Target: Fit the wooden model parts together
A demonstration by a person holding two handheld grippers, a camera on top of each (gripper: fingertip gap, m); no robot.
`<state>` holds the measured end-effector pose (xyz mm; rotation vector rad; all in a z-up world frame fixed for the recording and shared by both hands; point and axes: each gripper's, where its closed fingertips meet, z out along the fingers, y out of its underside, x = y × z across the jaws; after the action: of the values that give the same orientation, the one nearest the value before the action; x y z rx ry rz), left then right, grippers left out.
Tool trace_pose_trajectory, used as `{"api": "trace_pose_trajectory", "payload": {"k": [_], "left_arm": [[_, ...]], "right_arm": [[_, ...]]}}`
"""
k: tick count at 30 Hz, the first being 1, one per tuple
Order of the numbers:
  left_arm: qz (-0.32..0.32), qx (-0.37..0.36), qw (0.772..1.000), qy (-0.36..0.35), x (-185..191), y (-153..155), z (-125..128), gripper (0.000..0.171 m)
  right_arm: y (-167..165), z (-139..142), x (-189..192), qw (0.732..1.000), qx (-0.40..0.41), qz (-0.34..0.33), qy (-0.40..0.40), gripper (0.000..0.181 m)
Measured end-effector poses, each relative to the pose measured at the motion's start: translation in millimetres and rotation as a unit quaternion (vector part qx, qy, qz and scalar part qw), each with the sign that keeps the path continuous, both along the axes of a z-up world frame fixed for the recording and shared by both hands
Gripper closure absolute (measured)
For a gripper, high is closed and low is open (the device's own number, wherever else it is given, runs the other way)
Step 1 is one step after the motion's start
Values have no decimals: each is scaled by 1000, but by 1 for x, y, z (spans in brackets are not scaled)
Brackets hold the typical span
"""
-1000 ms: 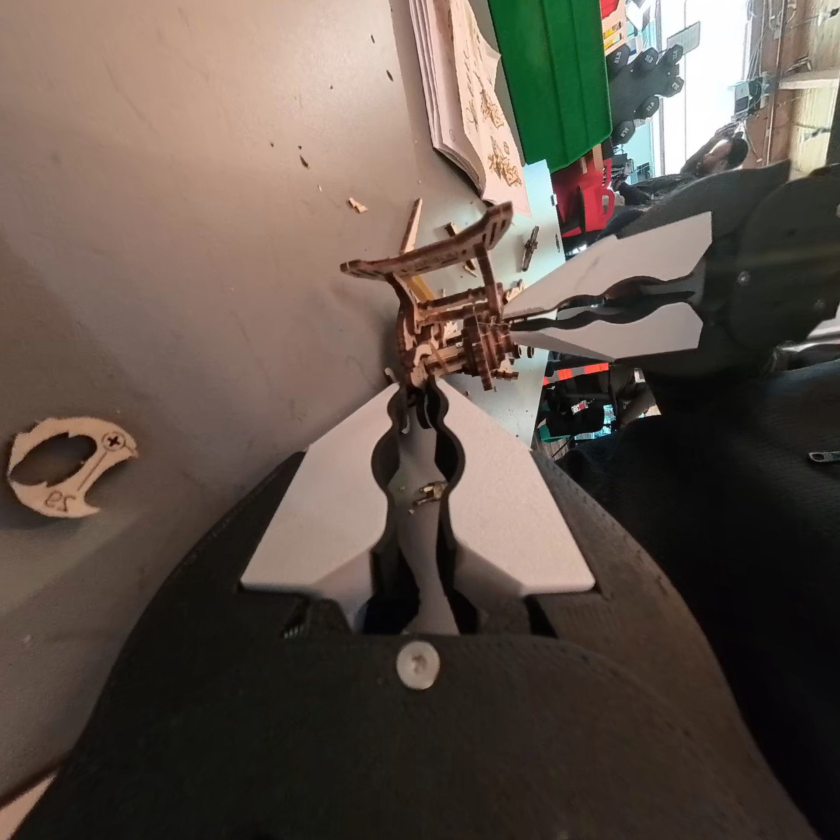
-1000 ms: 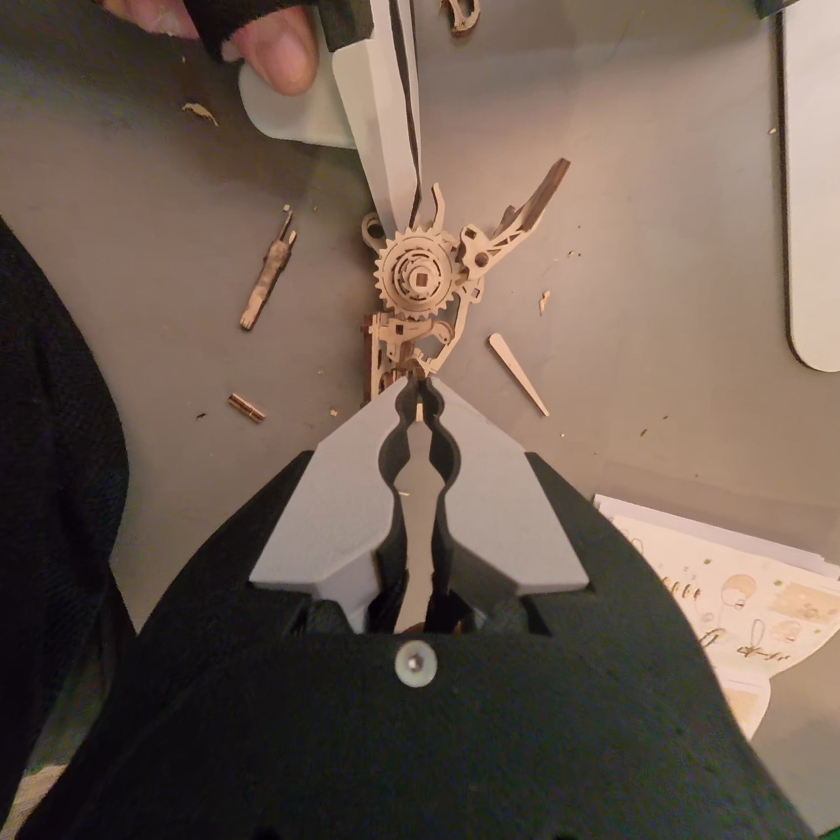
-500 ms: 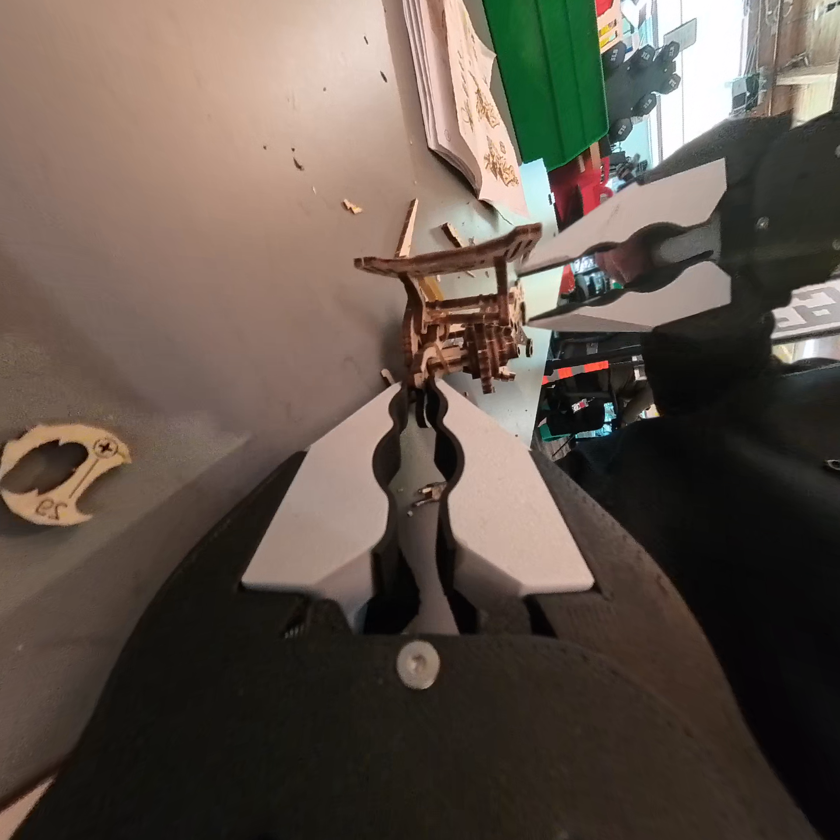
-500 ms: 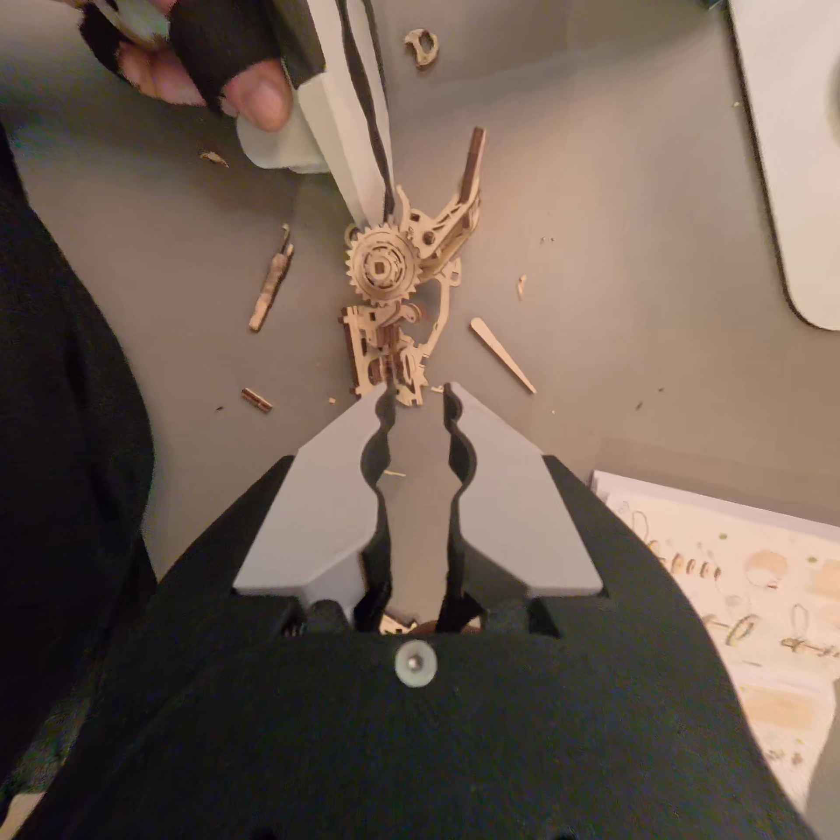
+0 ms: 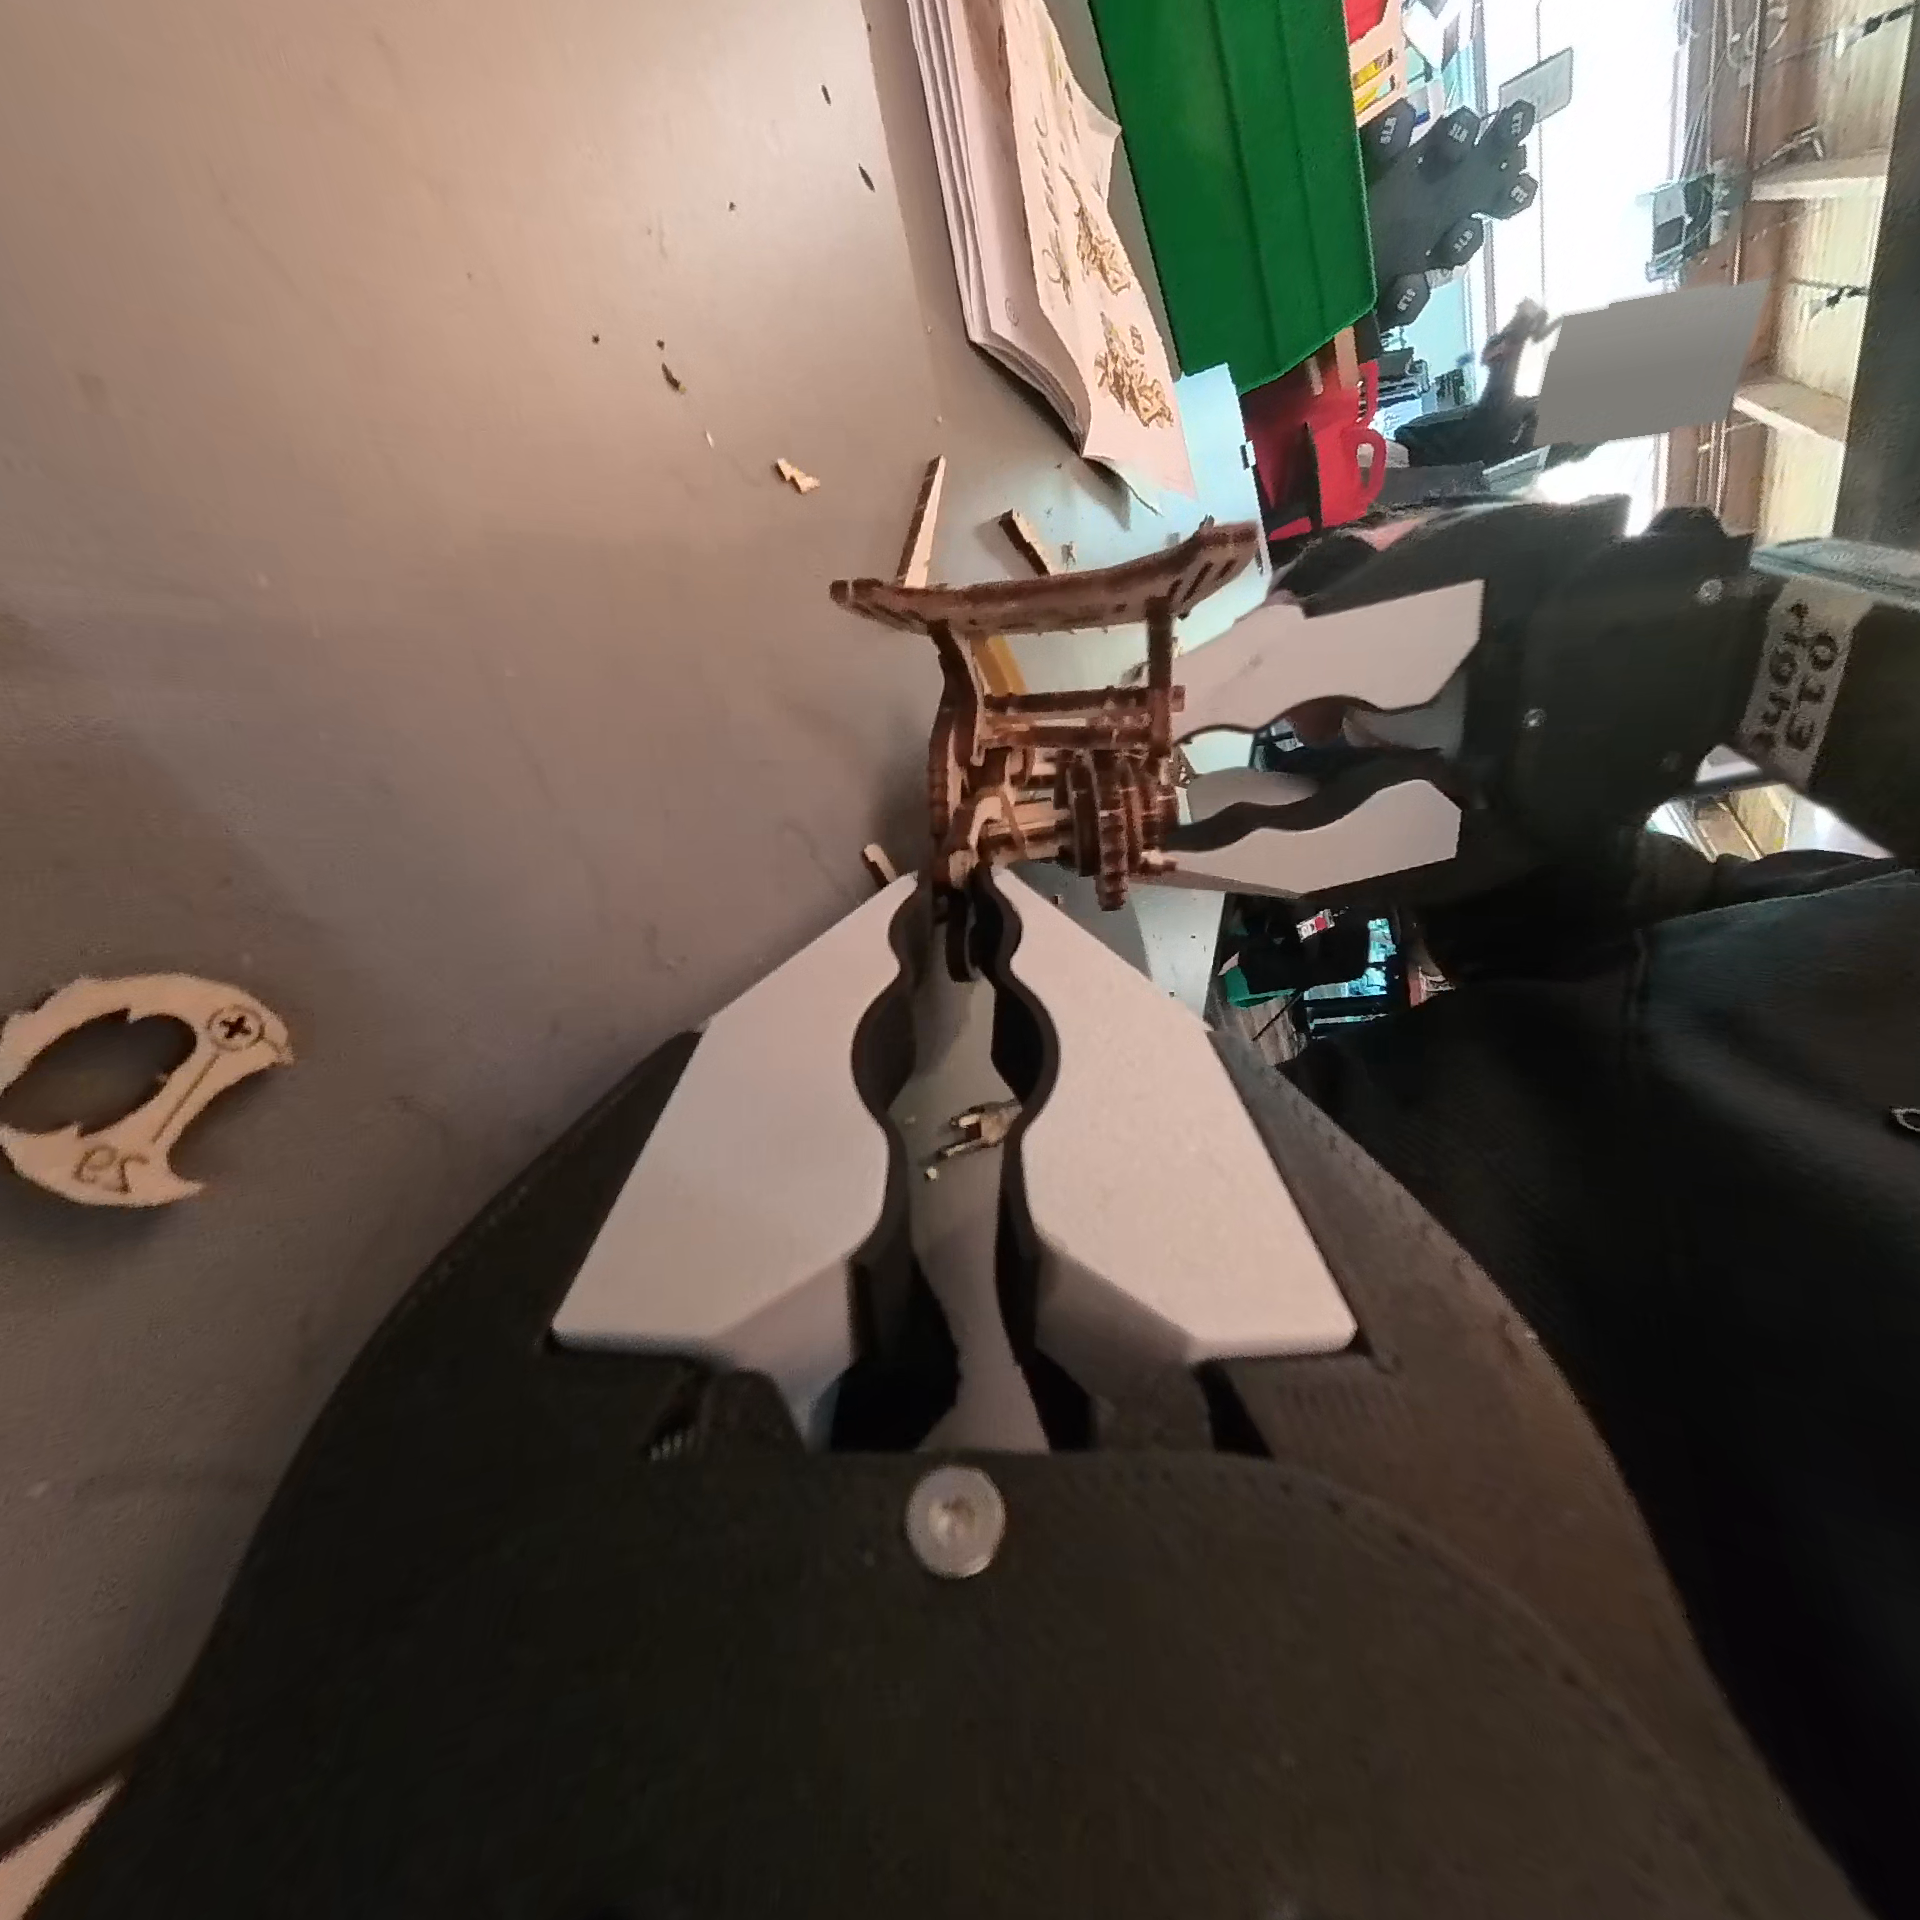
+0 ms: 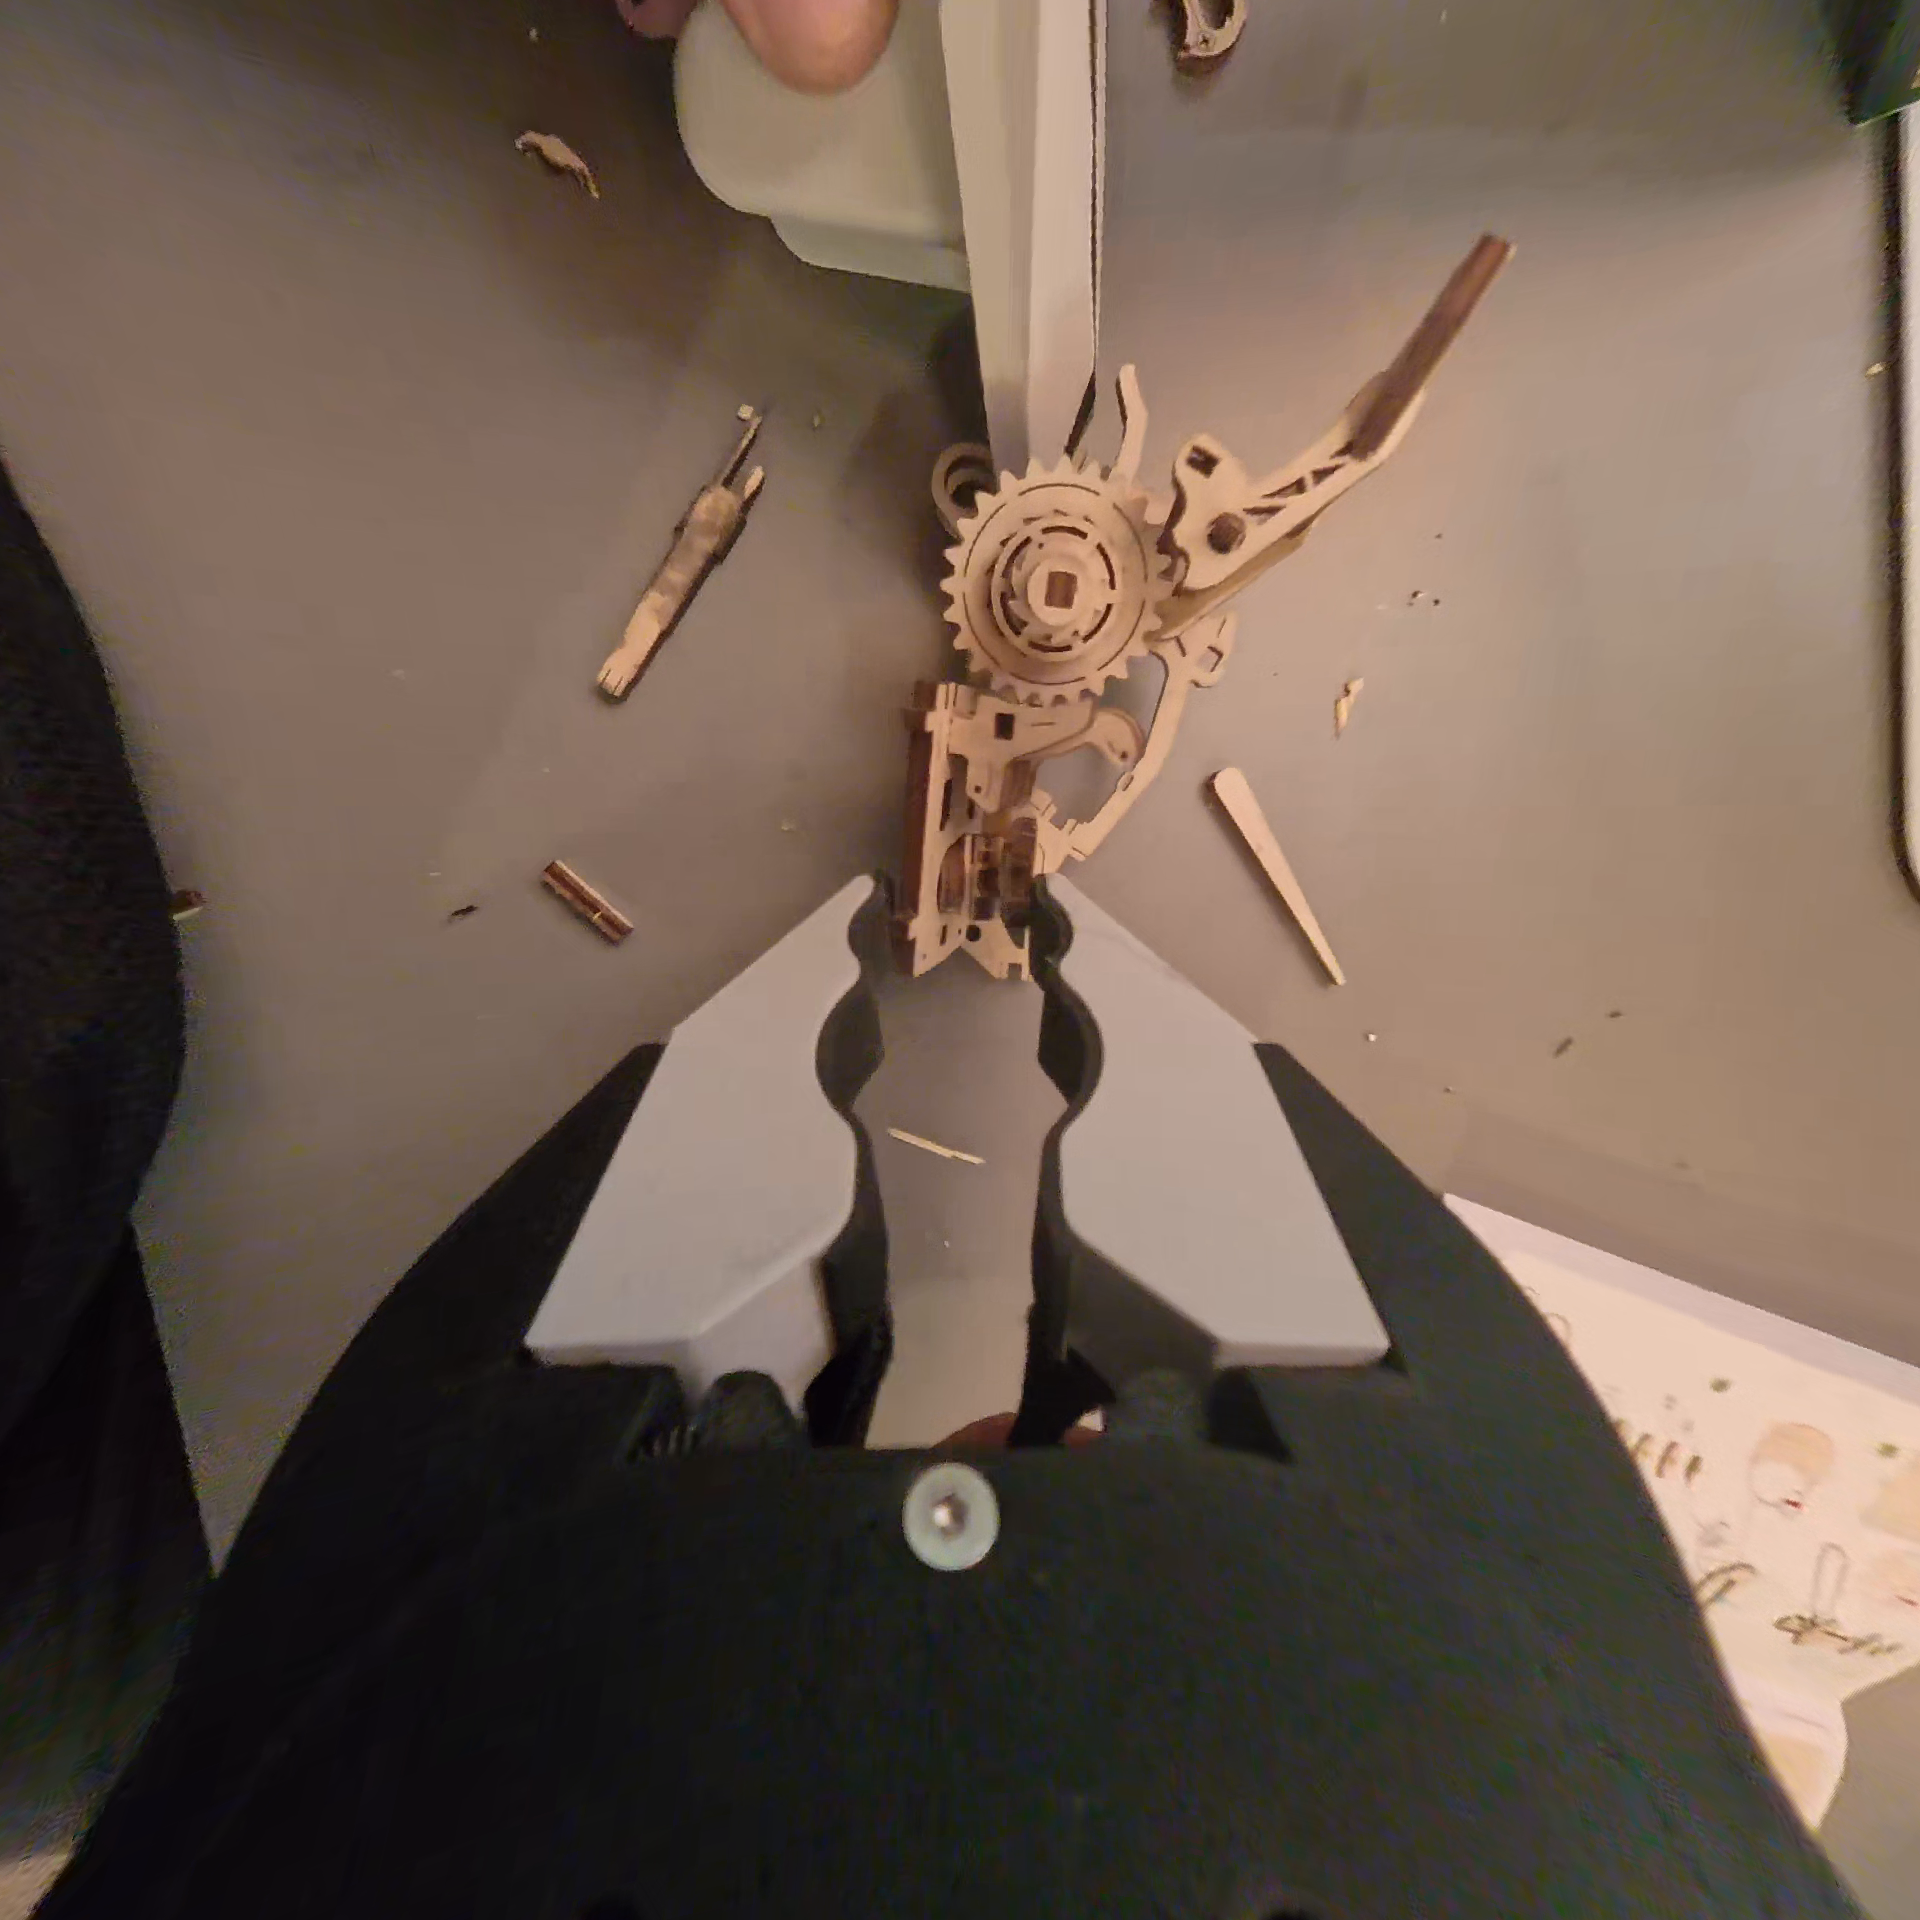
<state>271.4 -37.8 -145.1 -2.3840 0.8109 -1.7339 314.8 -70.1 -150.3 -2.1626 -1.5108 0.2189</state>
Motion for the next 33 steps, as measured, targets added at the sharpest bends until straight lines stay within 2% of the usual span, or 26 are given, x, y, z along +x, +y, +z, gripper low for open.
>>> {"api": "trace_pose_trajectory", "payload": {"k": [6, 14, 19, 22, 24, 29, 33], "left_arm": [[3, -5, 1000, -7, 0, 1, 2, 167], [19, -42, 998, -37, 2, 1, 10, 168], [37, -70, 995, -56, 5, 1, 15, 166], [46, -65, 996, -50, 5, 2, 13, 154], [51, -60, 996, -49, 4, 3, 13, 150], [61, -40, 996, -46, 2, 2, 14, 141], [65, 30, 997, -10, -5, 2, 10, 131]], "right_arm": [[3, 1, 2, 1000, 19, -15, 0, 162], [6, 7, 3, 998, -13, -37, 46, 159], [8, 2, 6, 999, -17, -25, 45, 147], [10, 8, 4, 996, -15, -28, 80, 152], [12, 10, 7, 994, -13, -36, 102, 160], [14, 12, 9, 989, -25, -45, 136, 162], [16, 10, 9, 985, -43, -59, 154, 161]]}}
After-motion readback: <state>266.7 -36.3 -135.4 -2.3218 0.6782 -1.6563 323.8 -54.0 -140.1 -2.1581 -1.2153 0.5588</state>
